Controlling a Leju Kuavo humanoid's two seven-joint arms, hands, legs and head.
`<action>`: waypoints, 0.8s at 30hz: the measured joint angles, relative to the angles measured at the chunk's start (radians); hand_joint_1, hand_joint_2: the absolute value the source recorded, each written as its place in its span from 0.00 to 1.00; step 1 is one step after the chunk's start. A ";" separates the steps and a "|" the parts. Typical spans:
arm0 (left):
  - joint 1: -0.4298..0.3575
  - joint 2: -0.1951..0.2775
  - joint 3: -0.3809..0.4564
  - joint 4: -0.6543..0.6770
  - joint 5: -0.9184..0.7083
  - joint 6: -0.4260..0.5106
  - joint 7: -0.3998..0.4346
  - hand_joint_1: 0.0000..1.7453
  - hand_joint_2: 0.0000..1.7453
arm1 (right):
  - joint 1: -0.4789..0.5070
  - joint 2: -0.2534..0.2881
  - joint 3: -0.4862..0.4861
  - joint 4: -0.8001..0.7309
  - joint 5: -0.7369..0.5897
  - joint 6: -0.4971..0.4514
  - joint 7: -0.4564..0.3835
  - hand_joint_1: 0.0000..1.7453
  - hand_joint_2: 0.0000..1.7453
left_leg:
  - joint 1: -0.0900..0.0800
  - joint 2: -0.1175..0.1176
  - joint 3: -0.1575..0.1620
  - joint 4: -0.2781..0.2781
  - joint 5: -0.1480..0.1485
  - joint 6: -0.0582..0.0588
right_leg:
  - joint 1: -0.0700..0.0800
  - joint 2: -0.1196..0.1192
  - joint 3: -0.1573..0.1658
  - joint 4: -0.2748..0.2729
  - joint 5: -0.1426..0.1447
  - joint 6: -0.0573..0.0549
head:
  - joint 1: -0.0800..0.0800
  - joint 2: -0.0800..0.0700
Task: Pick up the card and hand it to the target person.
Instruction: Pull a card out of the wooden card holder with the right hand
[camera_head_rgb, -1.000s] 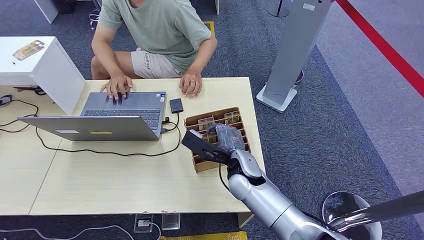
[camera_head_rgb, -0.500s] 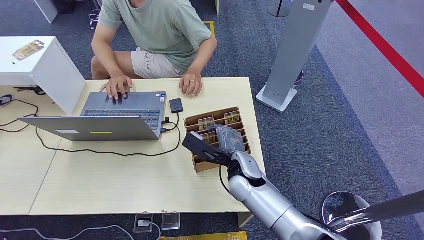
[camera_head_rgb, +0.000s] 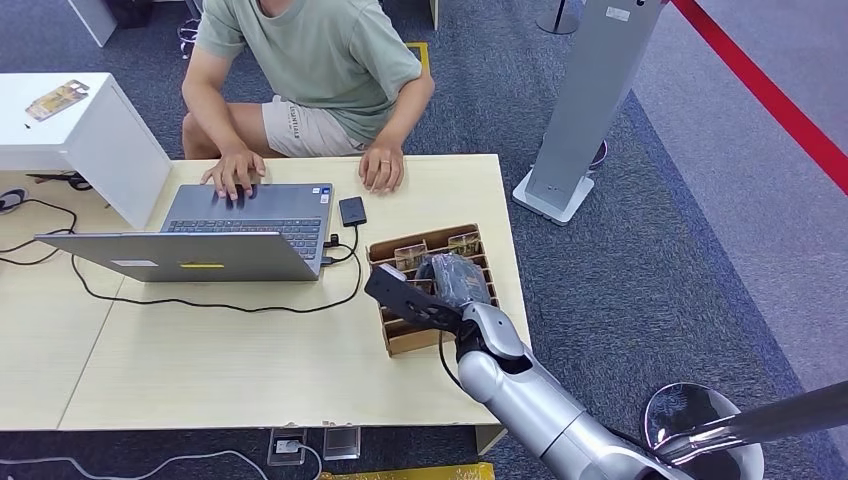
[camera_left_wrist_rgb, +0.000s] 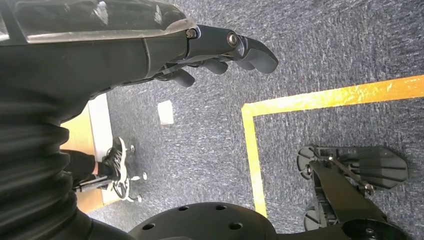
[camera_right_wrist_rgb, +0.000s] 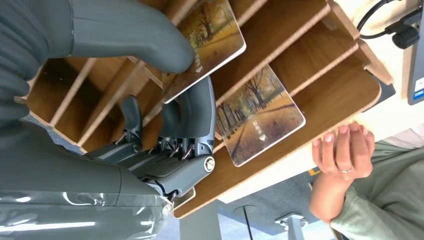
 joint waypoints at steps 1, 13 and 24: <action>0.000 0.000 0.000 0.000 0.000 0.000 0.000 0.00 1.00 | -0.001 0.000 0.000 0.001 0.000 0.001 -0.002 0.92 1.00 | 0.000 0.000 0.000 0.000 0.000 0.000 | 0.000 0.000 0.000 0.000 0.000 0.000 | 0.000 0.000; 0.000 0.000 0.000 0.000 0.000 0.003 -0.007 0.00 1.00 | -0.008 0.009 0.000 0.017 0.001 -0.009 -0.024 1.00 1.00 | 0.000 0.000 0.000 0.000 0.000 0.000 | 0.000 0.000 0.000 0.000 0.000 0.000 | 0.000 0.000; 0.001 0.000 0.000 0.000 -0.003 0.008 -0.018 0.00 1.00 | 0.015 0.004 -0.020 -0.015 0.068 -0.232 -0.138 1.00 1.00 | 0.000 0.000 0.000 0.000 0.000 0.000 | 0.000 0.000 0.000 0.000 0.000 0.000 | 0.000 0.000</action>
